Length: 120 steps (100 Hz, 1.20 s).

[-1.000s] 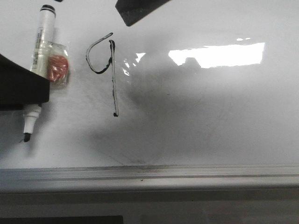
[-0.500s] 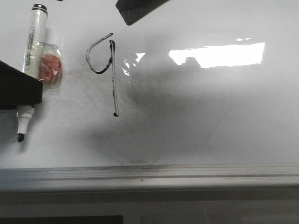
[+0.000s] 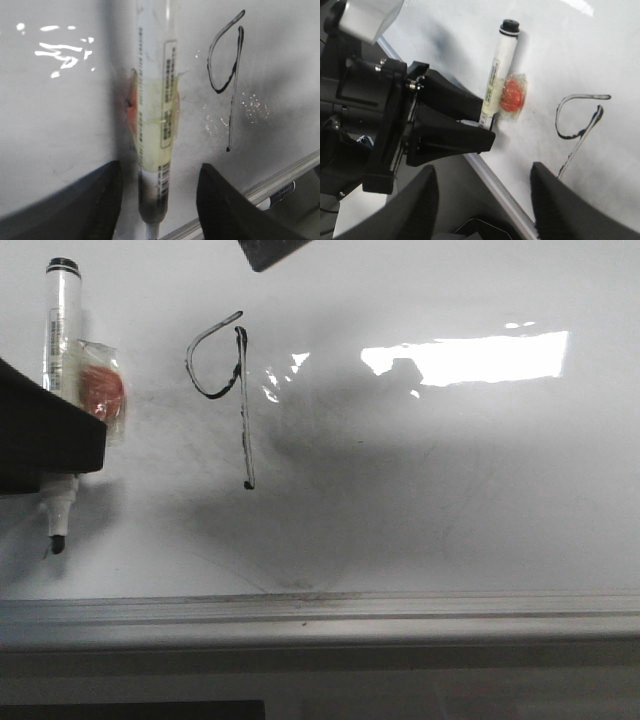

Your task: Write number 9 on whiteboard

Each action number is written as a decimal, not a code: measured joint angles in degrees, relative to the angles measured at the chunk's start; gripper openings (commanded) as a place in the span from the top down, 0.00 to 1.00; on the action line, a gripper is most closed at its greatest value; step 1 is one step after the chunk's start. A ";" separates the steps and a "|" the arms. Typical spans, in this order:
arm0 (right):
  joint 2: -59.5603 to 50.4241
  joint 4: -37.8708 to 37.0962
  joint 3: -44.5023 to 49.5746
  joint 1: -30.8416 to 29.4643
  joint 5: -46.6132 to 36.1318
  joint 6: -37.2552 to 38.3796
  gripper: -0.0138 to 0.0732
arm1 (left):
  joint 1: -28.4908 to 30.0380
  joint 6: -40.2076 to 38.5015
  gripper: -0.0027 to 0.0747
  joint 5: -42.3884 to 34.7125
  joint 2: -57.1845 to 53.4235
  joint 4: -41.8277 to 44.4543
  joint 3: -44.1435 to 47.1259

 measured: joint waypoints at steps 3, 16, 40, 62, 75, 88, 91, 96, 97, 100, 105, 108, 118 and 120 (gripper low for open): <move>0.00 -0.13 0.00 0.00 -0.45 0.00 0.62 | 0.00 0.00 0.50 0.00 0.00 0.00 0.00; 0.00 -1.48 0.00 0.00 -1.68 0.00 0.86 | 0.00 0.00 0.50 0.12 -1.08 0.00 0.00; -1.85 -4.07 2.38 0.00 -6.71 0.00 0.92 | 0.33 0.00 0.61 0.24 -7.79 3.35 0.11; -11.47 -8.13 13.47 0.00 -18.51 0.00 0.92 | 0.33 0.00 0.99 0.24 -15.57 6.00 0.33; -19.63 -10.10 21.73 0.00 -25.13 0.00 0.92 | 0.33 0.25 0.99 -0.32 -19.11 7.61 1.91; -28.55 -11.11 31.01 0.00 -31.21 -0.11 0.92 | 0.33 0.37 0.99 -2.17 -23.01 8.22 4.82; -30.65 -11.20 32.90 0.00 -32.28 -0.11 0.92 | 0.33 0.37 0.99 -2.81 -23.96 8.38 5.89; -34.88 -11.32 36.04 0.00 -33.70 -0.11 0.92 | 0.33 0.37 0.99 -4.08 -25.77 8.81 7.52; -35.45 -11.32 36.89 0.00 -34.04 -0.11 0.92 | 0.33 0.37 0.99 -4.30 -26.32 8.83 7.76; -37.64 -11.32 38.51 0.00 -34.59 -0.11 0.92 | 0.33 0.37 0.99 -5.14 -27.41 9.08 8.90; -41.30 -11.32 41.12 0.00 -35.17 -0.11 0.92 | 0.33 0.37 0.99 -5.80 -29.34 9.76 10.38; -43.83 -11.35 42.89 0.00 -35.27 -0.11 0.92 | 0.33 0.37 0.99 -5.92 -30.44 10.13 11.18; -50.24 -11.44 47.08 0.00 -35.27 -0.21 0.92 | 0.33 0.37 0.99 -5.39 -34.01 10.74 13.60; -51.46 -11.44 47.88 0.00 -35.27 -0.21 0.92 | 0.33 0.37 0.99 -5.12 -34.42 10.86 14.04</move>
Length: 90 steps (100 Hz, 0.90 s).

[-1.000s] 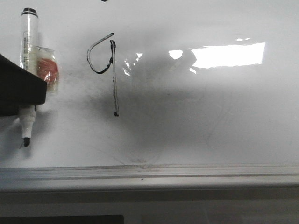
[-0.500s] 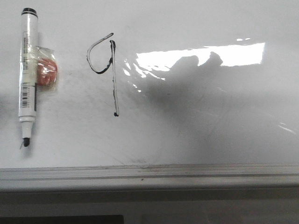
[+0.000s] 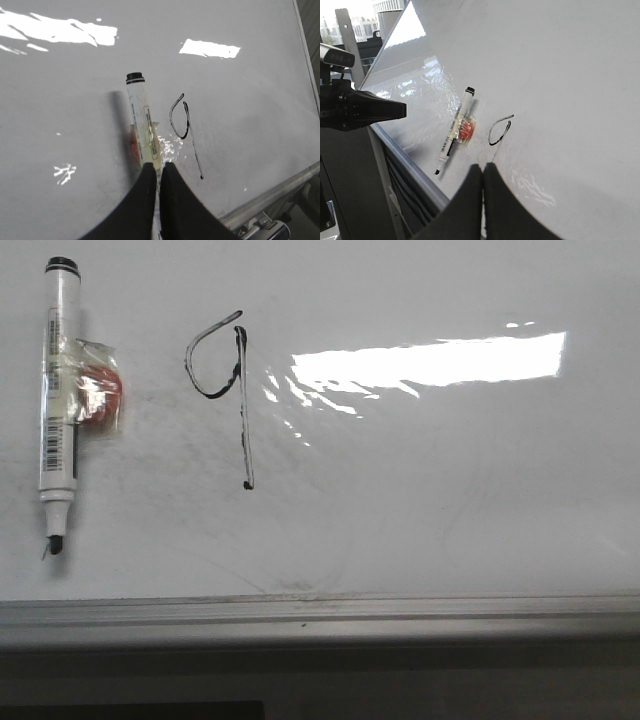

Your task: Write number 9 on whiteboard

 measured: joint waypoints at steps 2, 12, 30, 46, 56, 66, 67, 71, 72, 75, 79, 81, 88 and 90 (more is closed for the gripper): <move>-1.14 0.00 0.76 0.00 0.00 0.00 0.92 | 0.00 0.00 0.99 0.29 -0.54 0.00 0.39; -5.60 0.00 3.49 0.00 0.00 0.00 0.92 | 0.00 0.00 0.99 1.18 -2.14 0.10 1.59; -9.30 0.00 5.32 0.00 0.00 0.00 0.92 | 0.00 0.00 0.99 1.69 -2.19 0.10 1.72; -9.34 0.00 5.32 0.00 -0.26 0.00 0.92 | 0.00 0.00 0.99 1.69 -2.22 0.10 1.72; -9.34 0.00 5.32 0.00 -0.36 0.00 0.92 | 0.00 0.00 0.99 1.69 -2.32 0.10 1.72; -9.34 0.00 5.32 0.00 -0.36 0.00 0.92 | 0.00 0.00 0.99 1.72 -2.32 0.10 1.72; -9.34 0.00 5.32 0.00 -0.36 0.00 0.92 | 0.00 0.00 0.99 1.72 -2.32 0.10 1.72; -9.34 0.00 5.32 0.00 -0.36 0.00 0.92 | 0.00 0.00 0.99 1.72 -2.32 0.10 1.72; -9.34 0.00 5.32 0.00 -0.36 0.00 0.92 | 0.00 0.00 0.99 1.72 -2.32 0.10 1.72; -9.34 0.00 5.32 0.00 -0.36 0.00 0.92 | 0.00 0.00 0.99 1.72 -2.32 0.10 1.72; -9.34 0.00 5.32 0.00 -0.36 0.00 0.92 | 0.00 0.00 0.99 1.72 -2.32 0.10 1.72; -9.34 0.00 5.32 0.00 -0.36 0.00 0.92 | 0.00 0.00 0.99 1.72 -2.32 0.10 1.72; -9.34 0.00 5.32 0.00 -0.36 0.00 0.92 | 0.00 0.10 0.99 1.72 -2.32 0.10 1.72; -9.34 0.00 5.32 0.00 -0.36 0.00 0.92 | 0.00 0.10 0.99 1.72 -2.32 0.10 1.72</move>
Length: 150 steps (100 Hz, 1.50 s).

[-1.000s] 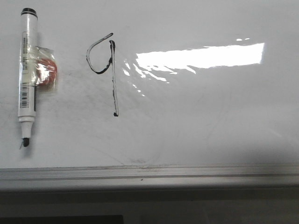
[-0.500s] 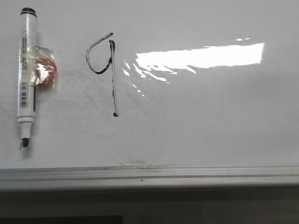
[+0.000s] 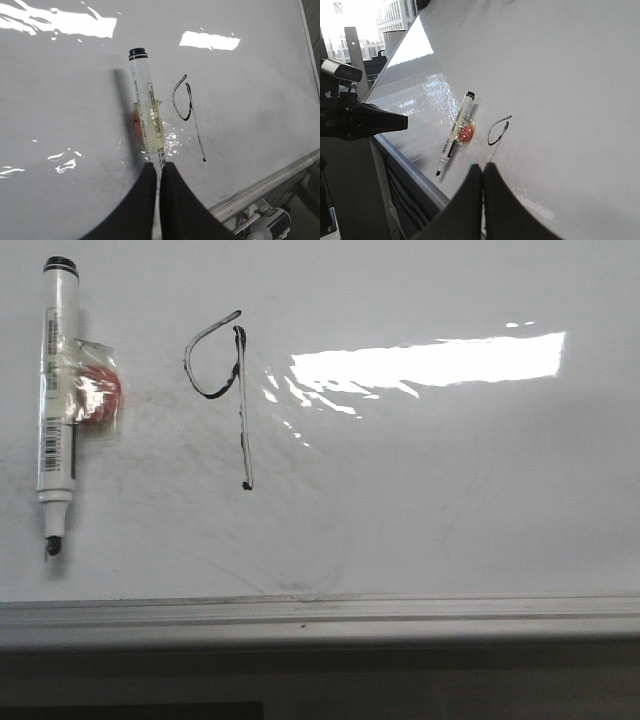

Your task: Write number 9 on whiteboard

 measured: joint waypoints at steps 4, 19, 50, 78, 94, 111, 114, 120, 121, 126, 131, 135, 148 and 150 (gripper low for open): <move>0.00 0.00 0.00 0.00 0.00 0.00 0.92 | 0.00 0.00 0.99 0.00 0.00 0.00 0.00; 0.00 0.00 0.00 0.00 0.00 0.00 0.92 | 0.24 0.00 0.99 0.11 -0.35 0.09 0.97; 0.00 0.00 0.00 0.00 0.00 0.00 0.92 | 17.68 0.00 0.99 1.70 -11.56 5.91 6.40; 0.00 0.00 0.00 0.00 0.00 0.00 0.92 | 37.60 0.00 0.99 6.74 -16.83 11.28 6.40; 0.00 0.00 0.00 0.00 0.00 0.00 0.92 | 42.14 0.10 0.99 10.95 -16.83 15.69 6.40; 0.00 0.00 0.00 0.00 0.00 0.00 0.92 | 42.59 0.10 0.99 15.99 -16.83 15.70 6.40; 0.00 0.00 0.00 0.00 0.00 0.00 0.92 | 42.59 0.10 0.99 17.27 -16.83 15.70 6.40; 0.00 0.00 0.00 0.00 0.00 0.00 0.92 | 42.59 0.24 0.99 19.30 -16.83 15.61 6.40; 0.00 0.00 0.00 0.00 0.00 0.00 0.92 | 42.59 0.24 0.99 19.72 -16.83 15.61 6.40; 0.00 0.00 0.00 0.00 0.00 0.00 0.92 | 42.59 0.48 0.99 20.00 -16.83 15.61 6.40; 0.00 0.00 0.00 0.00 0.00 0.00 0.92 | 42.59 1.41 0.99 20.09 -16.83 15.73 6.40; 0.00 0.00 0.00 0.00 0.00 0.00 0.92 | 42.59 1.73 0.99 20.09 -16.83 15.73 6.40; 0.00 0.00 0.00 0.00 0.00 0.00 0.92 | 42.59 3.00 0.99 20.09 -16.83 15.82 6.40; 0.00 0.00 0.00 0.00 0.00 0.00 0.92 | 42.59 2.98 0.99 20.09 -16.83 15.82 6.40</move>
